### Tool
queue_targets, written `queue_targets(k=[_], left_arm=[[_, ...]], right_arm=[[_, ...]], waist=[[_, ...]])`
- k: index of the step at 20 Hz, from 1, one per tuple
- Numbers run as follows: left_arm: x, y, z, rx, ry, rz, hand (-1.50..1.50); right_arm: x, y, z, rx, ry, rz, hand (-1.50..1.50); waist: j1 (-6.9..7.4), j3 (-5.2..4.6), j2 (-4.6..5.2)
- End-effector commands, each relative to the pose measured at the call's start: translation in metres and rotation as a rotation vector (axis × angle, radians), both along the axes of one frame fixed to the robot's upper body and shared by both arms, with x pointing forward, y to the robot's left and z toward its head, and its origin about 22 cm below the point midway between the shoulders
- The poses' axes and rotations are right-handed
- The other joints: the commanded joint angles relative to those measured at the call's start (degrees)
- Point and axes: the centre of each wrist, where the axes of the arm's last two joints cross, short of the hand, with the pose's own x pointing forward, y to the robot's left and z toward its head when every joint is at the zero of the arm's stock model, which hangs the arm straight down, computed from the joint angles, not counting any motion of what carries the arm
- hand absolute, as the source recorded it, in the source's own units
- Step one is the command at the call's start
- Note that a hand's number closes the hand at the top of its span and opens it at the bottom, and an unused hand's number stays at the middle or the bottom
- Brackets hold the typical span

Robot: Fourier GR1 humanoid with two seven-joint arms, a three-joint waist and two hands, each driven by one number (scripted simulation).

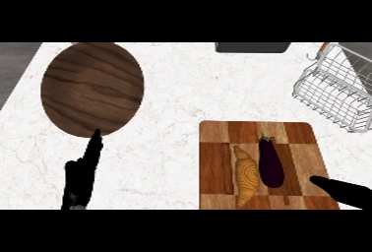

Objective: Pick the eggplant from the cutting board and place it in the tiered basket

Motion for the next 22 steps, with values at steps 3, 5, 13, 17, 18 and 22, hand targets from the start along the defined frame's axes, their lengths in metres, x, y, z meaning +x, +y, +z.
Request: queue_targets(k=[3,5,13,17,18,22], left_arm=[[0.008,-0.003,0.005,0.013,0.002,-0.035,0.00],[0.006,-0.009,-0.001,0.004,0.000,-0.040,0.00],[0.002,-0.005,0.001,-0.020,0.001,-0.033,0.00],[0.007,-0.001,0.003,-0.003,0.001,-0.042,0.00],[0.013,-0.009,0.007,0.006,-0.004,-0.040,0.00],[0.007,-0.009,-0.001,-0.021,0.002,-0.020,0.00]], right_arm=[[0.001,0.013,0.033,-0.237,0.305,-0.027,-1.50],[0.007,0.024,0.037,-0.280,0.343,-0.058,-1.50],[0.030,0.066,0.021,-0.328,0.412,-0.080,-1.50],[0.041,0.074,0.007,-0.411,0.487,-0.070,-1.50],[0.050,0.077,-0.001,-0.415,0.522,-0.070,-1.50],[0.061,0.079,-0.022,-0.437,0.631,-0.083,-1.50]], waist=[[1.65,-0.10,0.21],[2.44,-0.10,0.37],[2.58,0.15,0.13],[1.82,0.15,0.05],[2.35,0.19,0.26],[1.73,0.21,0.13]])
